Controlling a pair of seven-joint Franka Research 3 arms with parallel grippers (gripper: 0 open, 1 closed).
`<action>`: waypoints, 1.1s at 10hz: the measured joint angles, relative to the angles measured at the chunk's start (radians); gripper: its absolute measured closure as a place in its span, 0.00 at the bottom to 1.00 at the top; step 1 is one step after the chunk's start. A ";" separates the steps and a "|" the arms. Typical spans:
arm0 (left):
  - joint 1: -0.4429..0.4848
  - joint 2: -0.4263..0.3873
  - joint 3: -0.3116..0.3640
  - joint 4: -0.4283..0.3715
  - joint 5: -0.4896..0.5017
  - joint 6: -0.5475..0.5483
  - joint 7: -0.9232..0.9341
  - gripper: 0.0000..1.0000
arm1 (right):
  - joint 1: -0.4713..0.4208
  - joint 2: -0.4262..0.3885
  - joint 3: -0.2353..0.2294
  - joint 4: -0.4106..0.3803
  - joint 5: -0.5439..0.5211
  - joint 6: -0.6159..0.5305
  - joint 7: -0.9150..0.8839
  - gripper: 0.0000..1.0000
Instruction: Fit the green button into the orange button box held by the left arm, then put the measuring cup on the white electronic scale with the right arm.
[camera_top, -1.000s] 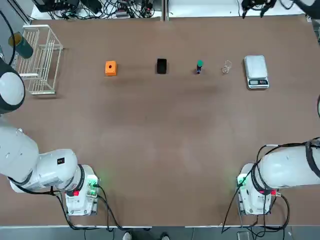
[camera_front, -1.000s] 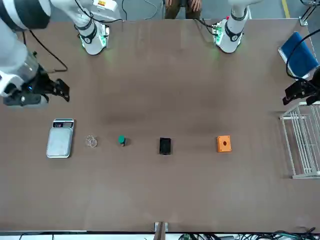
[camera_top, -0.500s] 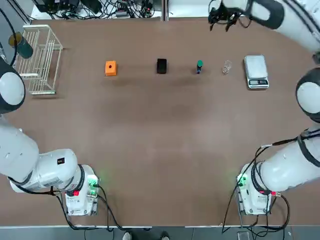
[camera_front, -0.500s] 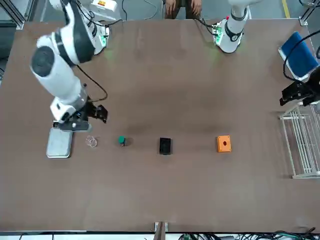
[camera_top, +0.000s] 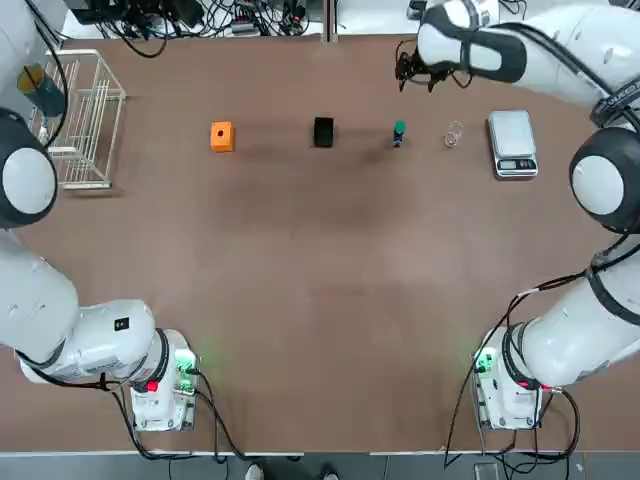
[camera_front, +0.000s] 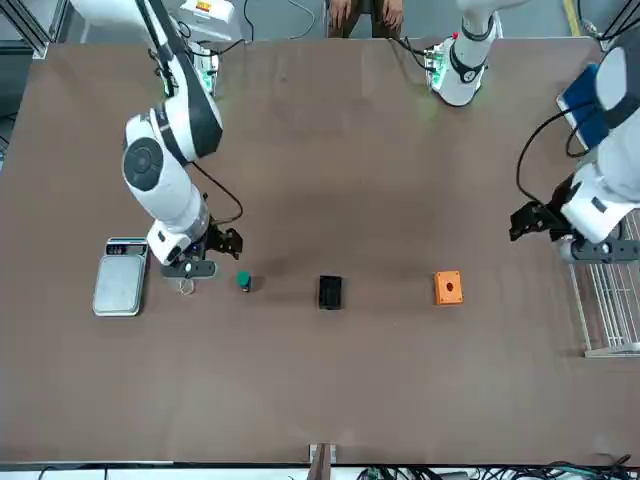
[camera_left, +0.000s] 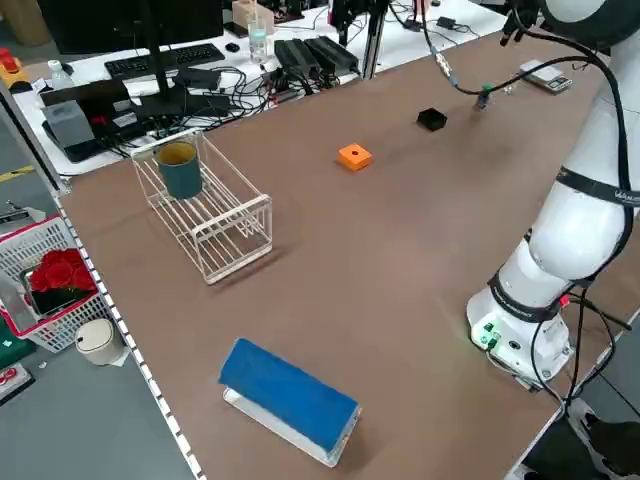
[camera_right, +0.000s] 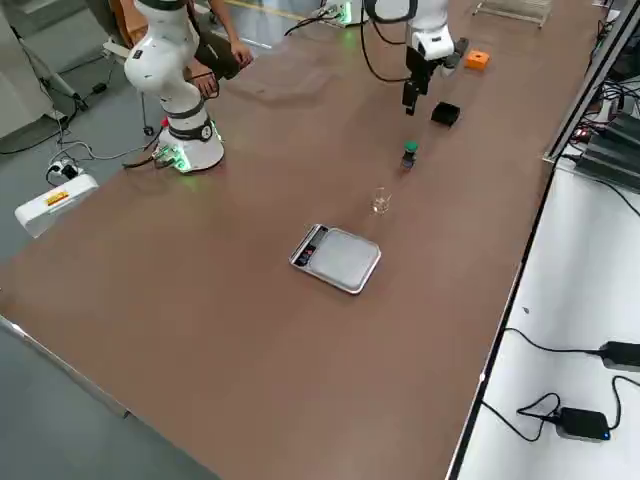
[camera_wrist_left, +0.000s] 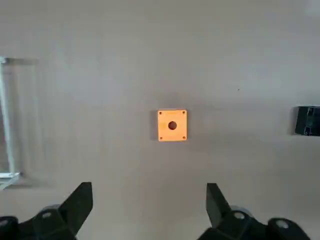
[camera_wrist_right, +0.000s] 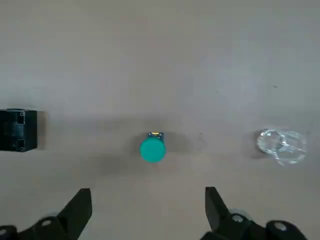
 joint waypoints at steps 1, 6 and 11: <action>-0.008 0.003 -0.002 -0.064 0.000 0.076 -0.016 0.00 | 0.010 0.016 0.000 -0.034 0.000 0.059 0.012 0.00; -0.129 0.090 -0.012 -0.210 0.083 0.294 -0.286 0.00 | 0.027 0.124 -0.008 -0.053 -0.010 0.176 0.069 0.00; -0.129 0.156 -0.006 -0.371 0.134 0.522 -0.383 0.00 | 0.029 0.185 -0.012 -0.051 -0.115 0.233 0.216 0.01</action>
